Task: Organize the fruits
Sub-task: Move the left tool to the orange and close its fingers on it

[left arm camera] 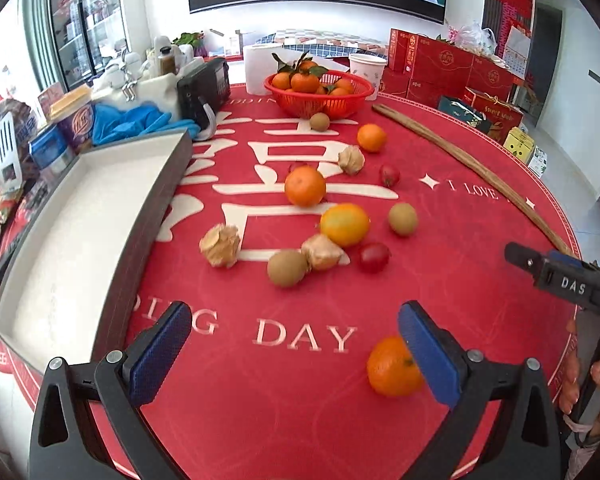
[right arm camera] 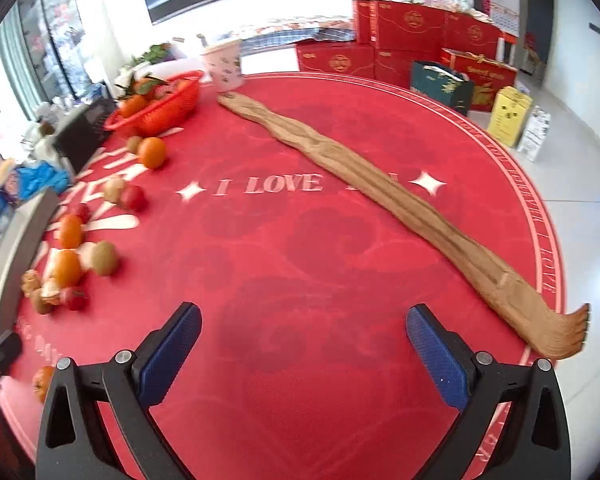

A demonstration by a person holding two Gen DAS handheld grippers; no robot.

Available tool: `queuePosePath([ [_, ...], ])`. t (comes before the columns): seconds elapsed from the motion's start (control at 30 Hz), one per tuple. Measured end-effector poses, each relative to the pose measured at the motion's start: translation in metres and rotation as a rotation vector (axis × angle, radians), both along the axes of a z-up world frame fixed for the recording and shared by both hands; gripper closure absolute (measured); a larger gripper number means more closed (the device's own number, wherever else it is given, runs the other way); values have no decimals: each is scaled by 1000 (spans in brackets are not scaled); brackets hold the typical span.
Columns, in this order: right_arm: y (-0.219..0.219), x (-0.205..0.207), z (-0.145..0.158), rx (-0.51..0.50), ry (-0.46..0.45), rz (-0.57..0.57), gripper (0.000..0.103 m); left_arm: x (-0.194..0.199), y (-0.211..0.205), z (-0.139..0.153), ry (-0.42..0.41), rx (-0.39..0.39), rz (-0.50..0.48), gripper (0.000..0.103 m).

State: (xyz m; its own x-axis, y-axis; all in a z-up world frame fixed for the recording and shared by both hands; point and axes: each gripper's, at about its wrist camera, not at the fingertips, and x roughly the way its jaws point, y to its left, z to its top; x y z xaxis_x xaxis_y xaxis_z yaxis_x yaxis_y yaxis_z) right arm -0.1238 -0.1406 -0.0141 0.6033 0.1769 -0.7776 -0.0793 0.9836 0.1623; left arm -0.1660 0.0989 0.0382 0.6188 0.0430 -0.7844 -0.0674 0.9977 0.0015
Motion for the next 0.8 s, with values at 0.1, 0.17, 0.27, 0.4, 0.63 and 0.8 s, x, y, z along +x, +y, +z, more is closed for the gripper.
queuePosePath([
  [0.1, 24, -4, 4, -80, -37, 46, 0, -10, -27, -7, -9, 41, -45, 0],
  [0.17, 32, -3, 3, -111, -34, 54, 0, -9, -48, -11, -30, 109, -66, 0],
  [0.27, 32, -3, 2, -64, -19, 67, 0, -1, -62, -22, -15, 168, -58, 0],
  [0.4, 30, -4, 6, -28, -33, 86, 0, 8, -52, -37, 24, 117, -6, 0],
  [0.63, 62, 5, 7, -9, -22, 206, 0, 15, -40, -36, 46, 32, 9, 17],
  [0.8, 99, 14, 1, -57, -10, 297, 0, 11, -46, -29, 22, 23, -53, 63],
])
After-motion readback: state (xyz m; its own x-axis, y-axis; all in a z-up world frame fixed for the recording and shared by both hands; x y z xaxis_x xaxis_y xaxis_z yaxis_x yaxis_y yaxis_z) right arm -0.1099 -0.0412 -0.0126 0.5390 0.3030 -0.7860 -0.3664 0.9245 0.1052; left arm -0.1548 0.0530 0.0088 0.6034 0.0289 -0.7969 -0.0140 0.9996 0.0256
